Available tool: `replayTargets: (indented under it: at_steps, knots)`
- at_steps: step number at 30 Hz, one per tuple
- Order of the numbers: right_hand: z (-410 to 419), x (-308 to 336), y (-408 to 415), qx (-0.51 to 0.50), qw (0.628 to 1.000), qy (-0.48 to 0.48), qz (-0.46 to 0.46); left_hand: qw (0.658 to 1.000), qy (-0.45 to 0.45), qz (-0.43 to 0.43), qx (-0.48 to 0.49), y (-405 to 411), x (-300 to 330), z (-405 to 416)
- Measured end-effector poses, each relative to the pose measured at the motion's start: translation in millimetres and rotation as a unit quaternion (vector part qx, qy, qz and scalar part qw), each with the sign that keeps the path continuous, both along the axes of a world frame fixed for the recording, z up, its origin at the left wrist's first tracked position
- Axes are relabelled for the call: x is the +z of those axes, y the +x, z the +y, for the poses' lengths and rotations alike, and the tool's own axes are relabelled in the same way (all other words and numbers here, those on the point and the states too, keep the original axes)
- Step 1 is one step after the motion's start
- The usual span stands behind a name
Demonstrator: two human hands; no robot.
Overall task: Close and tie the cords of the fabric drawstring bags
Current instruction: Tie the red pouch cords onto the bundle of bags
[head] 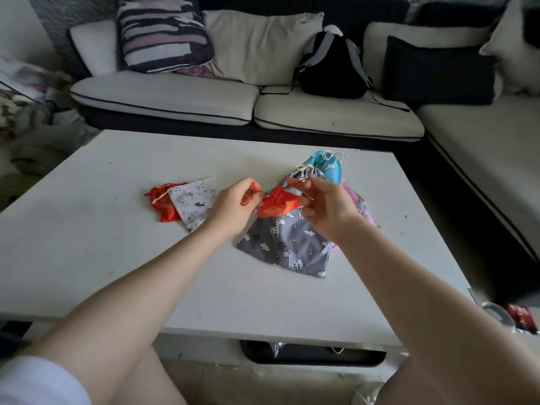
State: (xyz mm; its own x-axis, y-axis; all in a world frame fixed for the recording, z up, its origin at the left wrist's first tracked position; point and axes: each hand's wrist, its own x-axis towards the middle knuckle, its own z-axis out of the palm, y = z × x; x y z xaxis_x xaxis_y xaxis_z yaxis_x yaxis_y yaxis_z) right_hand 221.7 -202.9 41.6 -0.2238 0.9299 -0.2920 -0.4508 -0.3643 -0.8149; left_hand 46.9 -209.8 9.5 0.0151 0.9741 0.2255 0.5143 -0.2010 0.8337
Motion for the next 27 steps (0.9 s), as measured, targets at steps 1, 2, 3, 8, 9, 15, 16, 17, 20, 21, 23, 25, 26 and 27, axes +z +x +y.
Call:
replayTargets:
  at_steps: [1, 2, 3, 8, 9, 15, 16, 17, 20, 21, 23, 25, 26, 27]
  knots:
    - [0, -3, 1, -0.002, 0.998, -0.021, 0.064, 1.000, -0.003, -0.005, 0.007, 1, 2, 0]
    - [0, -5, 0, -0.004, 0.994, -0.035, 0.106, 1.000, -0.008, -0.014, 0.012, 3, 4, -1]
    - [1, -10, 0, -0.009, 0.991, -0.041, 0.124, 0.999, -0.018, -0.026, 0.013, 6, 6, -2]
    - [1, -14, -5, -0.045, 0.997, -0.059, 0.037, 0.933, -0.178, -0.312, 0.006, 22, 16, -8]
    - [0, -11, -6, -0.044, 0.998, -0.051, 0.006, 0.900, -0.203, -0.385, 0.001, 24, 17, -9]
    - [-3, -5, -6, -0.010, 0.986, 0.019, -0.166, 0.779, -0.237, -0.579, -0.046, 30, 18, -12]
    - [-4, -4, -4, -0.010, 0.983, 0.021, -0.180, 0.770, -0.229, -0.594, -0.051, 29, 18, -10]
    - [-3, -5, -2, -0.002, 0.979, 0.029, -0.201, 0.766, -0.225, -0.600, -0.051, 27, 19, -9]
    - [-7, -5, 4, 0.044, 0.939, 0.093, -0.328, 0.842, -0.234, -0.484, -0.041, 22, 21, -7]
    - [-8, -6, 6, 0.058, 0.923, 0.111, -0.363, 0.892, -0.231, -0.387, -0.039, 23, 22, -8]
    - [-9, -8, 6, 0.081, 0.893, 0.143, -0.418, 0.970, -0.199, -0.132, -0.036, 24, 28, -11]
    - [-10, -8, 5, 0.105, 0.833, 0.195, -0.506, 0.981, -0.132, 0.136, -0.050, 24, 32, -11]
    - [-10, -7, 4, 0.120, 0.794, 0.217, -0.555, 0.962, -0.105, 0.244, -0.059, 23, 34, -9]
    - [-10, -6, 4, 0.130, 0.759, 0.232, -0.594, 0.942, -0.088, 0.318, -0.064, 22, 35, -7]
